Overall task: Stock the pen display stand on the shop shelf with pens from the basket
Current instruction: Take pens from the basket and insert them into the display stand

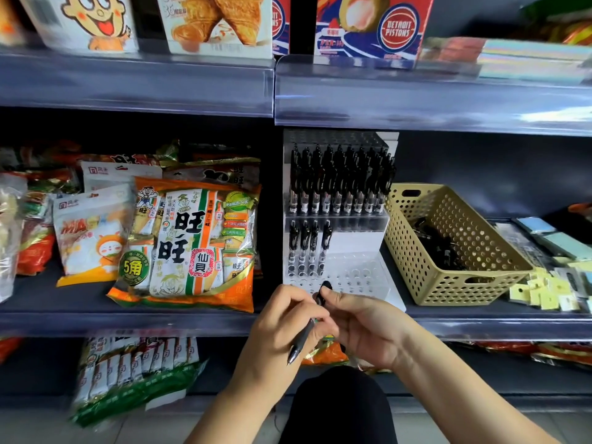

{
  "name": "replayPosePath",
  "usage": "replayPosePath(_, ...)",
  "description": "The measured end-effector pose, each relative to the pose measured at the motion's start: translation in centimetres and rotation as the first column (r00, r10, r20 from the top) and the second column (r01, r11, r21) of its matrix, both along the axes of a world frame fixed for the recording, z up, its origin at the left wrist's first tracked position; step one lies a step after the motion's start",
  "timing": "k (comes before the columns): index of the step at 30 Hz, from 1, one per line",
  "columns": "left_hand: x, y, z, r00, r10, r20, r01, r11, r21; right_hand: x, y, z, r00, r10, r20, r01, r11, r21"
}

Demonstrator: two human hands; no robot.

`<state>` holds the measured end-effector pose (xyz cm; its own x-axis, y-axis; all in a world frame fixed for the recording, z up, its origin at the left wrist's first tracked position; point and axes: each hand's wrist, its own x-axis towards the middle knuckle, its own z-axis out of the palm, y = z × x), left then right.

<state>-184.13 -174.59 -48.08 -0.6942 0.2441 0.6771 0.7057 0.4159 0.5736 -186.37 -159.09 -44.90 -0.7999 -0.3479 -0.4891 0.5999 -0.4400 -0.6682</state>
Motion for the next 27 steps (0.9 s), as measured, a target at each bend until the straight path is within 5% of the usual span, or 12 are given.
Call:
replayPosePath(6,-1.3,-0.2,-0.4,0.979,0.182,0.092,-0.163,0.970,-0.183,-1.9,2.5,3.9,0.955,-0.221,-0.200,0.242,0.966,0.087)
replayPosePath(10,-2.0,-1.0,-1.8,0.920,0.357,0.158,-0.291,0.897,-0.333,-4.5,4.1,5.4,0.755,-0.392,-0.525,0.589,0.757,0.282)
replayPosePath(12,-2.5,-1.1,-2.1,0.903,0.391,0.181,-0.297,0.869,-0.395,-5.8,4.2,5.4,0.641,-0.324,-0.696,0.714,0.585,0.385)
replayPosePath(15,-3.3,-0.9,-1.9,0.893,0.405,0.197,-0.288,0.850,-0.441,-7.2,3.7,5.0,0.587,-0.107,-0.802,0.766,0.393,0.508)
replayPosePath(27,-4.9,-1.5,-2.6,0.876,0.401,0.267,-0.305,0.891,-0.336,-8.8,1.5,2.9,0.645,0.290,-0.707,0.674,0.221,0.705)
